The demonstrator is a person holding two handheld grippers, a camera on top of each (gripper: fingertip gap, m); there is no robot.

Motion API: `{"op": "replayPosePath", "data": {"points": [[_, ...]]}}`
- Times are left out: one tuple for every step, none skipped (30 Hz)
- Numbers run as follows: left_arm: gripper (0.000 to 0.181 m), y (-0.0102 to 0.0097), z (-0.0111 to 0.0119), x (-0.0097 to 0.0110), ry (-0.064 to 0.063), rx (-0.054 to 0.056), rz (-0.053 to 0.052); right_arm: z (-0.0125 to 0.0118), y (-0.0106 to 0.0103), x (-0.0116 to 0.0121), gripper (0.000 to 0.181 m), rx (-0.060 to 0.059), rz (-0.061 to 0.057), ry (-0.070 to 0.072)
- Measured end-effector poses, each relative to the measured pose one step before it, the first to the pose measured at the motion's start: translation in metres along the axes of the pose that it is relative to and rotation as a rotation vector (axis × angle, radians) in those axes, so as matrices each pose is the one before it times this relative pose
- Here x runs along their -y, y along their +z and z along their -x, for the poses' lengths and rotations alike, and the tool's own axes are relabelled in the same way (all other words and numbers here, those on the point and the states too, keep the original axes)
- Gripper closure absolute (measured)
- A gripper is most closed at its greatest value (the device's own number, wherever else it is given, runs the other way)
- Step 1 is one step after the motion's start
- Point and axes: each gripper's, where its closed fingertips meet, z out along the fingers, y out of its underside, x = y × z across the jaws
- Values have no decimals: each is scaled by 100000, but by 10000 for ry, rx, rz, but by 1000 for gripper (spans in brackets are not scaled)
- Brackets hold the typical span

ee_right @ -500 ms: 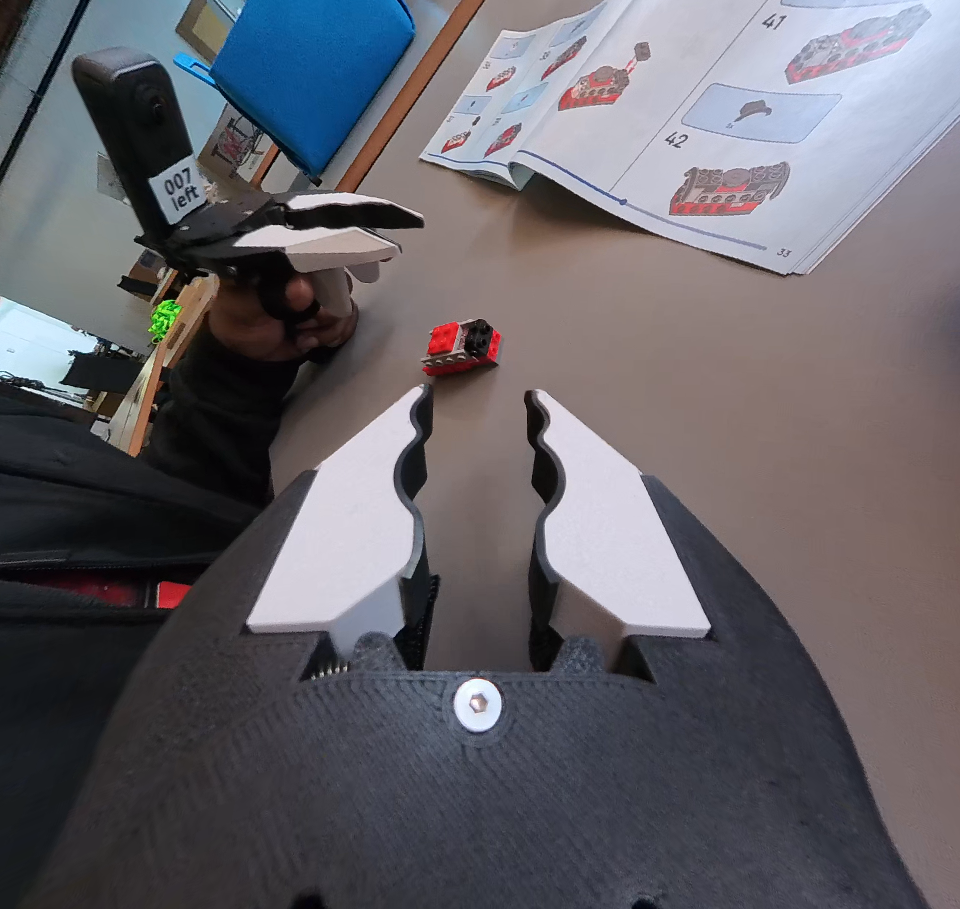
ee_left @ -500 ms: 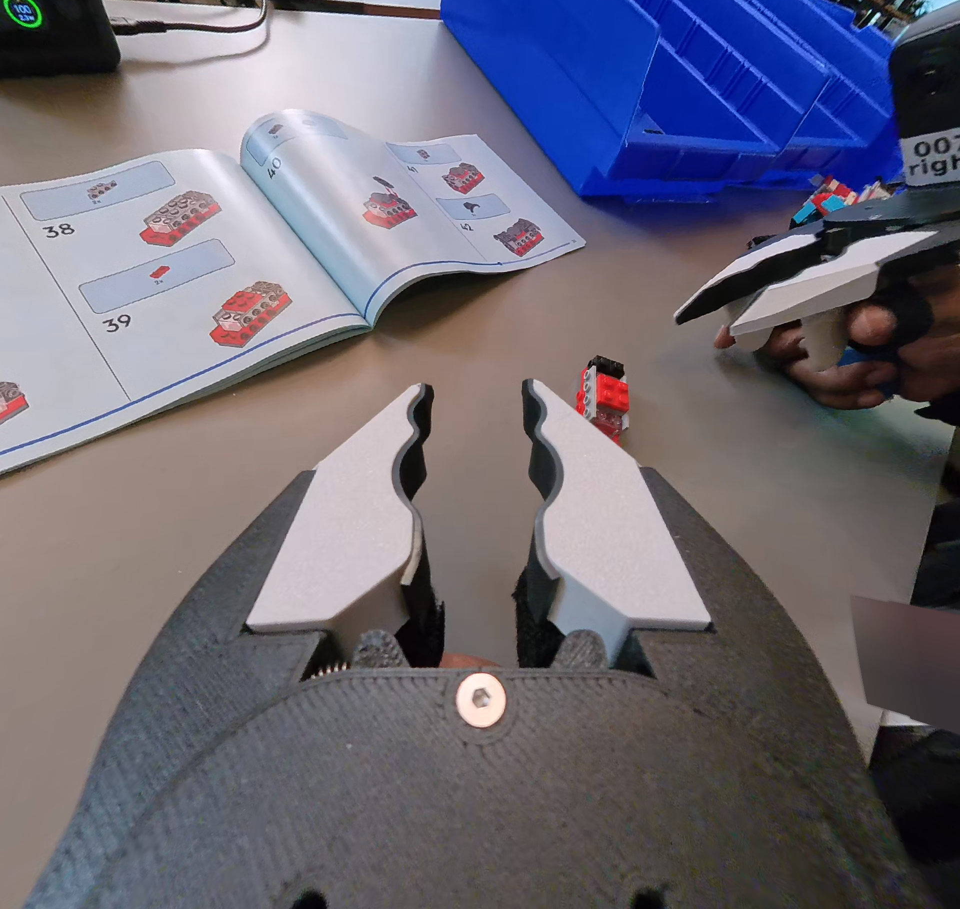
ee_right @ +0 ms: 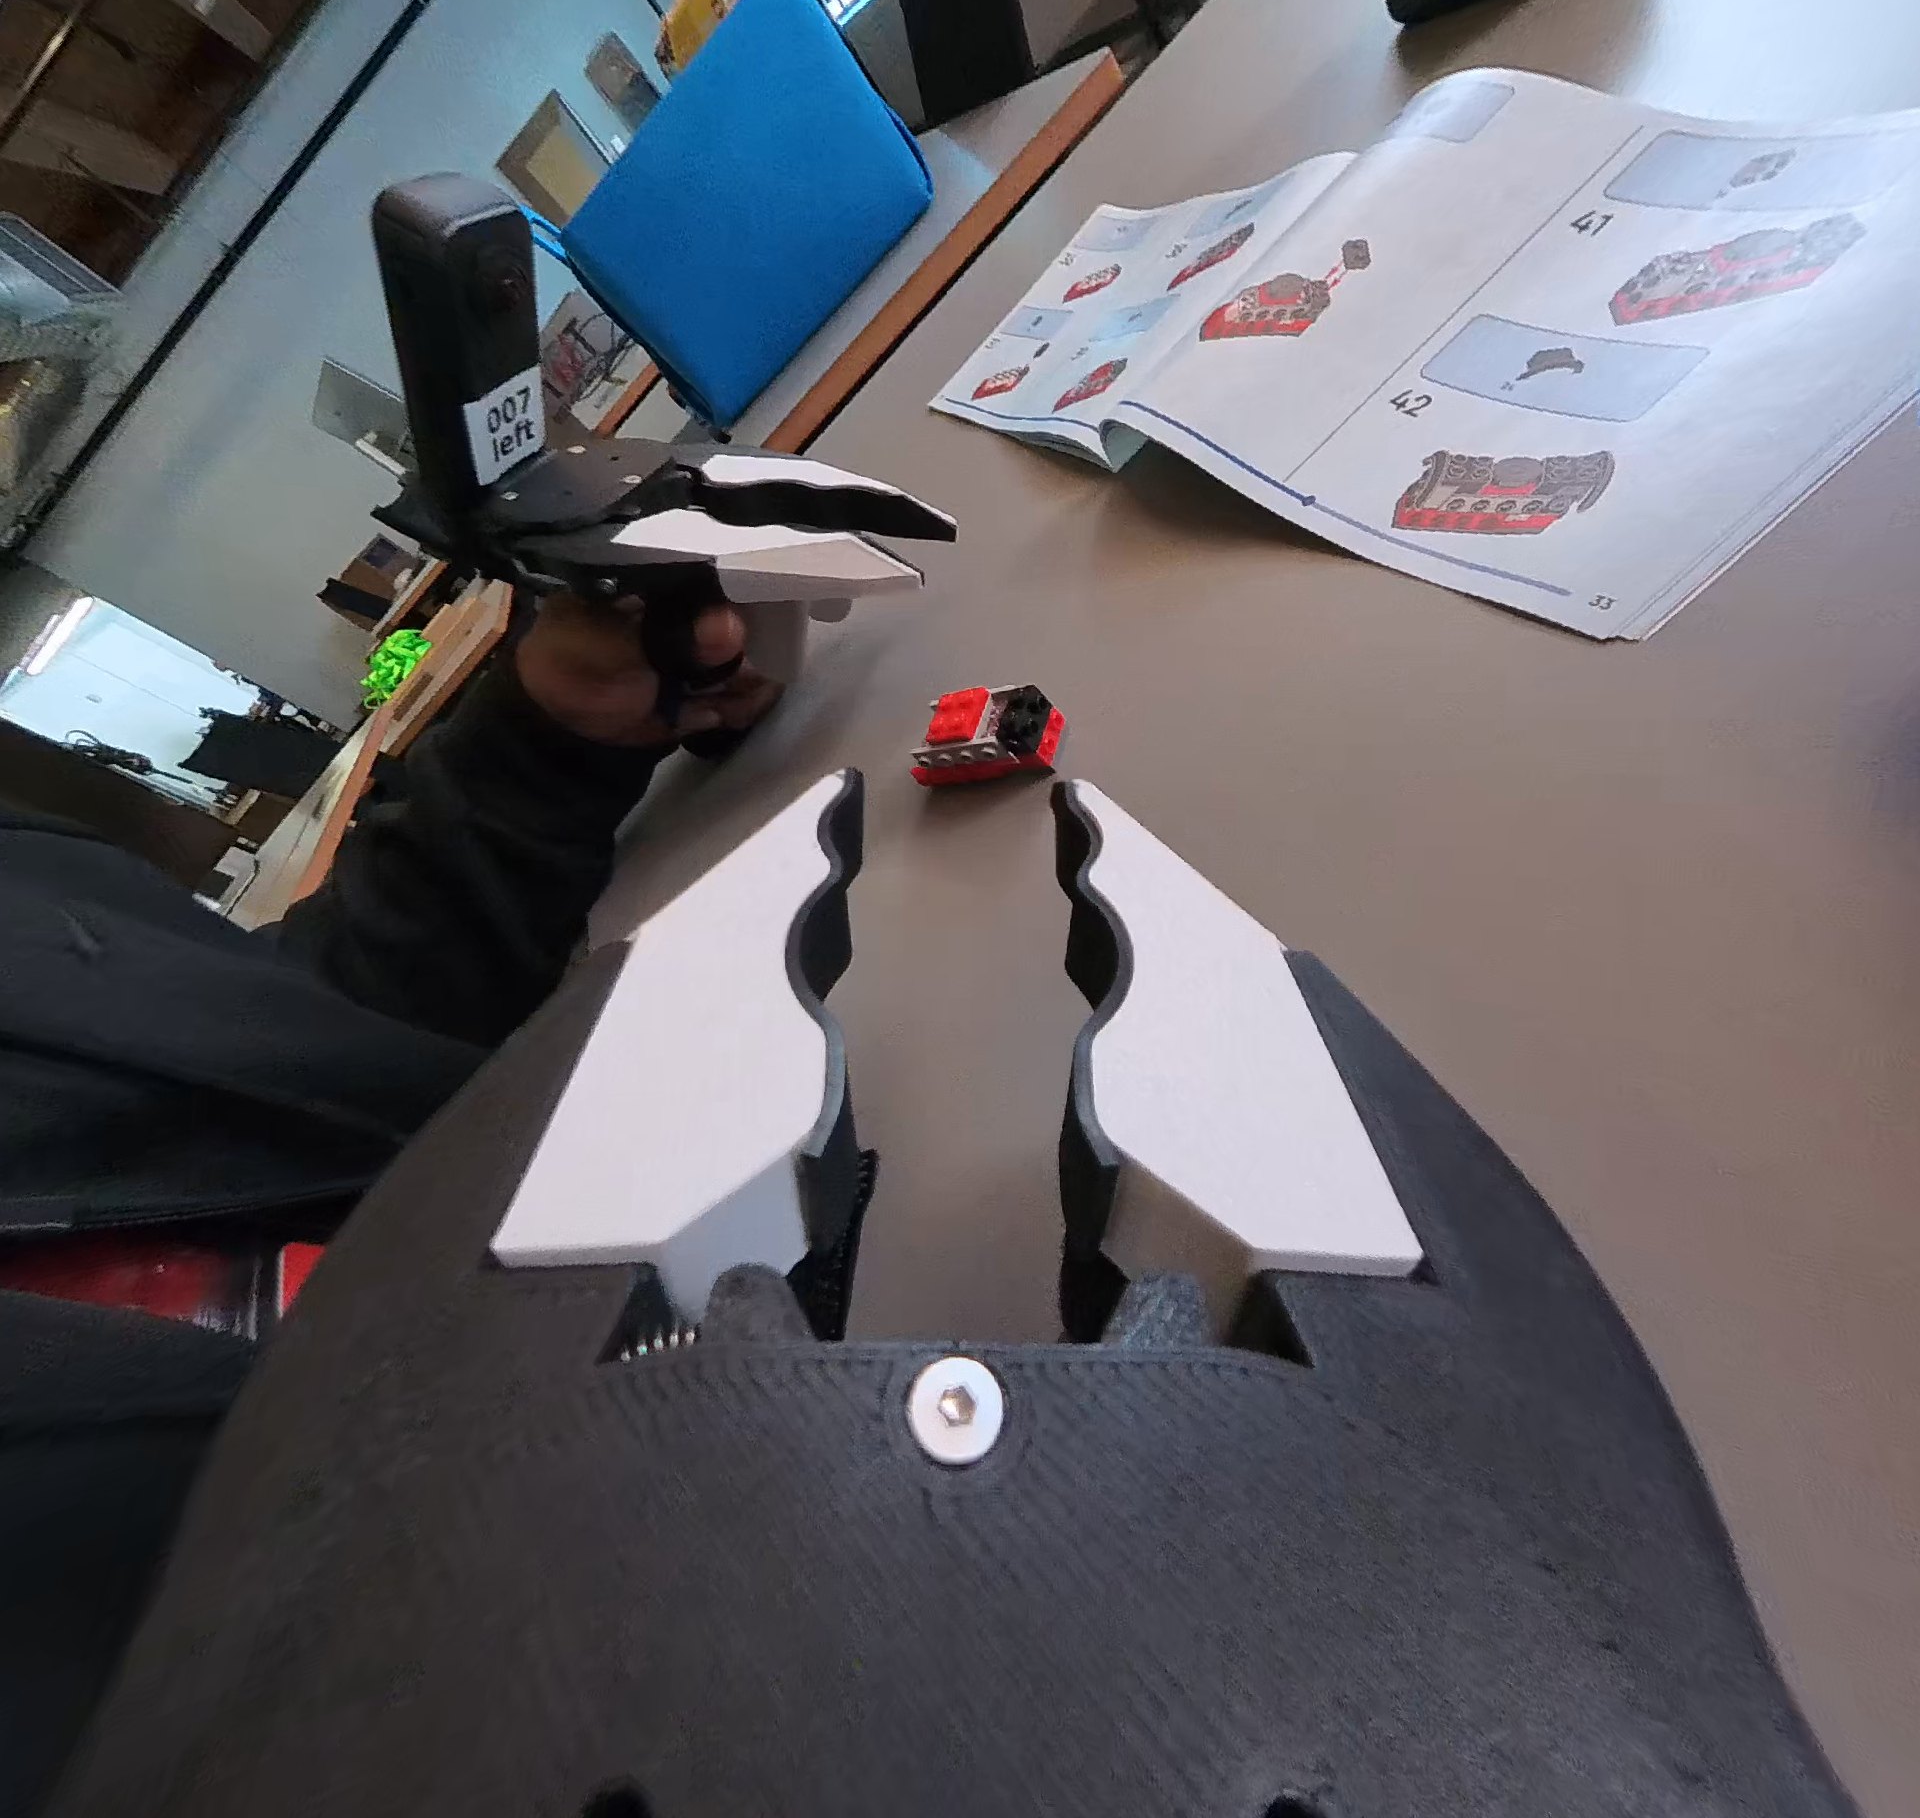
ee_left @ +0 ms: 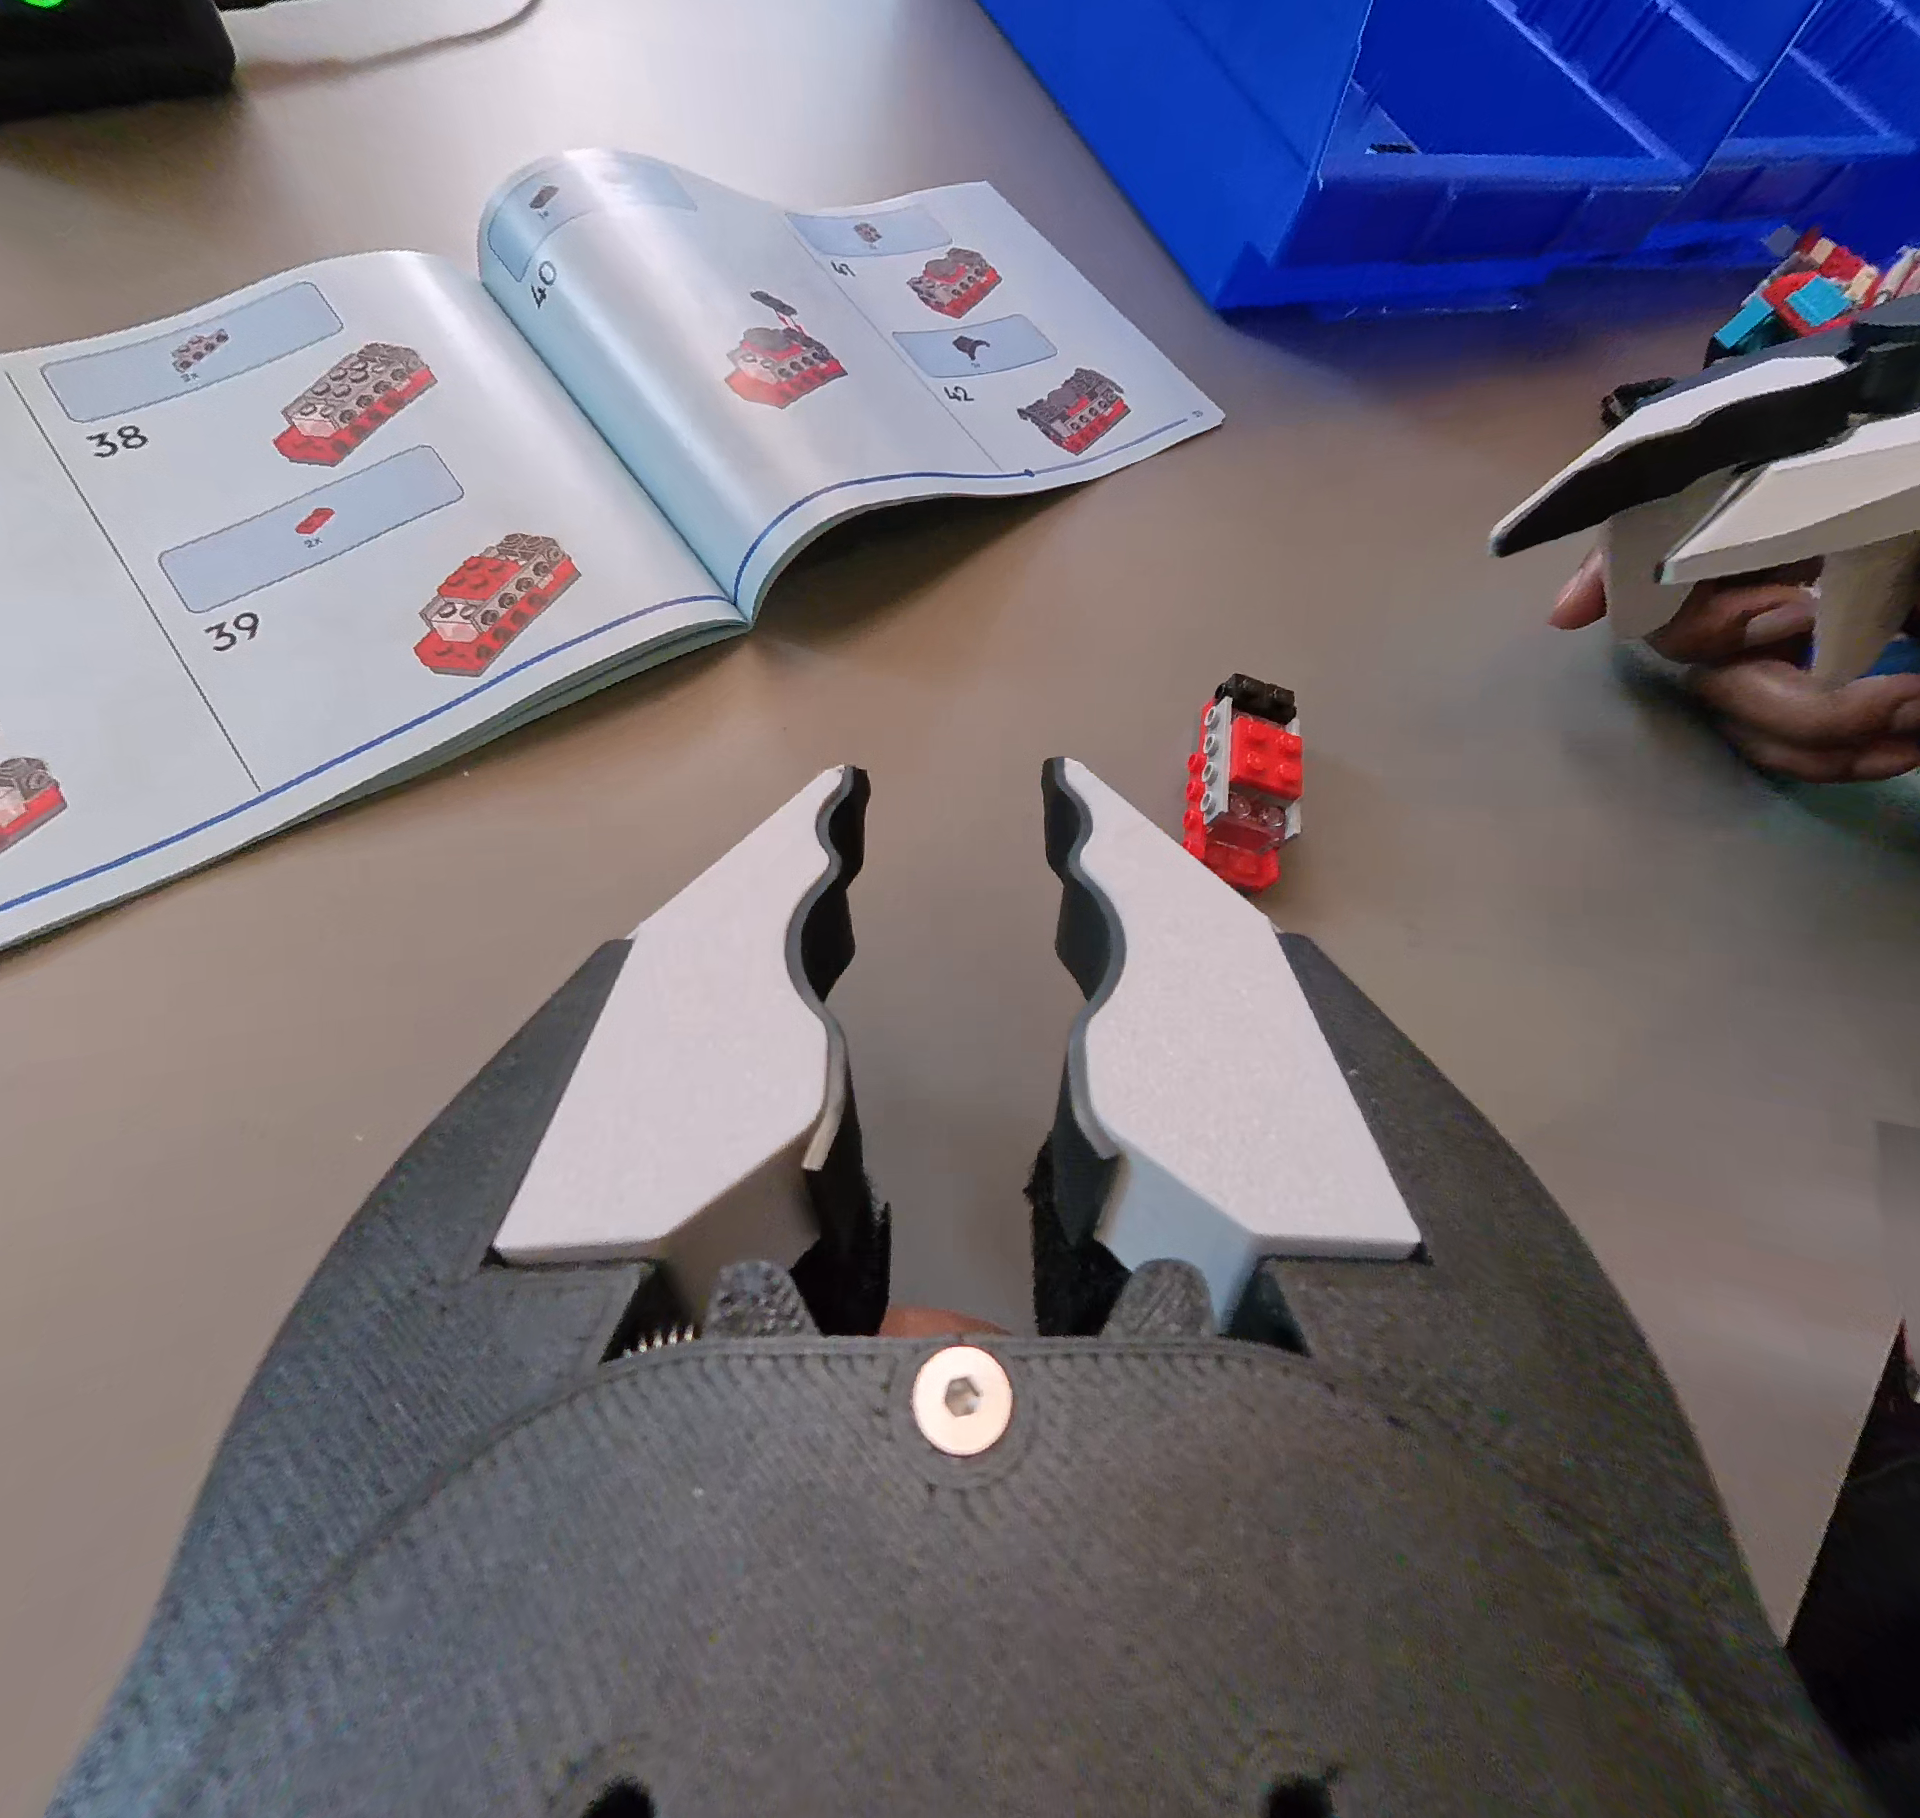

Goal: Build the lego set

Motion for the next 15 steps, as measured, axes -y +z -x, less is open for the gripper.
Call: {"op": "replayPosePath", "data": {"points": [[146,-24,-28,33,-1,-21,-24,96,-89,92,144,56,-71,-24],[146,-41,-50,35,7,-38,-38,104,-81,72,144,62,-65,-29],[146,-55,-84,62,10,-65,-50,119,-81,78,144,65,-67,-35],[146,-74,-119,79,4,-97,-74,107,-95,87,144,58,-75,-36],[146,-115,-98,127,-21,-101,-109,118,-104,99,144,62,-79,-37],[146,-133,-11,161,-61,-62,-132,145,-108,75,144,82,-71,-42],[146,-141,47,161,-82,-30,-135,147,-103,17,144,68,-33,-40],[146,-144,43,161,-73,-28,-136,111,-121,-150,144,17,36,-22],[146,-133,87,141,-66,17,-125,182,-175,-78,144,52,-11,-54],[146,-84,153,104,-58,78,-82,68,-223,83,144,9,-111,-18],[146,-12,143,18,-40,82,-17,12,-254,159,144,22,-145,45],[146,61,167,-66,-46,97,57,45,-242,119,144,73,-111,76],[146,134,113,-148,-18,82,125,69,-224,61,144,97,-65,94],[147,167,-22,-165,51,23,142,55,-200,49,144,73,-59,72],[147,167,-30,-105,63,36,112,97,-178,32,144,60,-56,27]]}}
